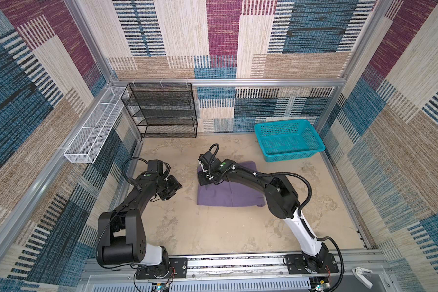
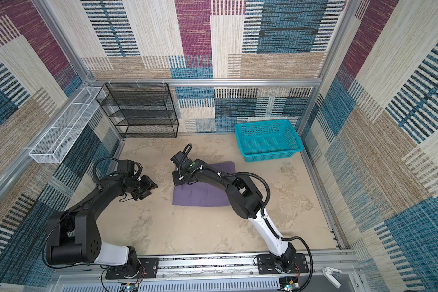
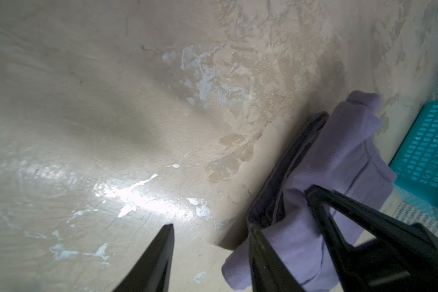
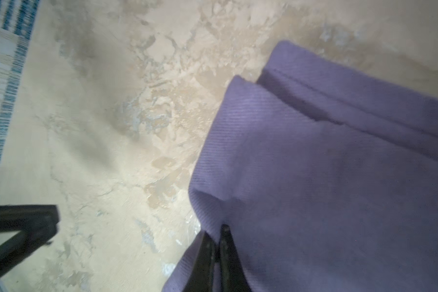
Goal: Fold and stack the trousers
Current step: Fold the trousers at the center of the table.
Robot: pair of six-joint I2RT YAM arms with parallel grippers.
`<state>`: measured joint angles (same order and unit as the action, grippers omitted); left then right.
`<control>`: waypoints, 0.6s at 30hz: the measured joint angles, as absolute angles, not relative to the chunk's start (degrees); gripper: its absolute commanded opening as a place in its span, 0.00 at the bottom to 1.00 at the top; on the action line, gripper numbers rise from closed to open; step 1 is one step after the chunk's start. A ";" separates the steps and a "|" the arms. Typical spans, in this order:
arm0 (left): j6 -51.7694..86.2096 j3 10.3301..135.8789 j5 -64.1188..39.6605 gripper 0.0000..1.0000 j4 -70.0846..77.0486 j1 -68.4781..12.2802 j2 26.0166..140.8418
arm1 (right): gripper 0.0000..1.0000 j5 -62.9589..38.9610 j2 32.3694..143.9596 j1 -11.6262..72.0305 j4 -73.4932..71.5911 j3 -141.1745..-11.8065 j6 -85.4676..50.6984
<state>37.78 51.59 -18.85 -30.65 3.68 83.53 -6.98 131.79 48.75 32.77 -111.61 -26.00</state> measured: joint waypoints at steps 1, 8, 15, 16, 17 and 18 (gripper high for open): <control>37.98 51.55 -19.03 0.51 -30.17 3.49 83.77 | 0.00 -7.97 130.26 48.53 31.77 -110.41 -25.56; 39.00 52.60 -20.47 0.55 -27.31 0.36 85.54 | 0.00 -13.98 123.20 46.92 27.92 -106.78 -24.27; 40.16 55.40 -21.41 0.60 -23.18 -3.84 89.38 | 0.00 -18.13 116.84 45.41 25.43 -101.73 -23.70; 40.27 55.81 -21.41 0.60 -22.81 -4.38 90.24 | 0.00 -18.44 116.16 45.06 25.19 -100.92 -23.70; 40.34 56.29 -21.41 0.59 -22.46 -4.89 91.15 | 0.00 -18.52 115.37 44.66 25.02 -99.92 -23.70; 40.34 56.80 -21.37 0.59 -22.02 -5.43 92.23 | 0.00 -18.68 114.56 44.14 24.93 -98.94 -23.70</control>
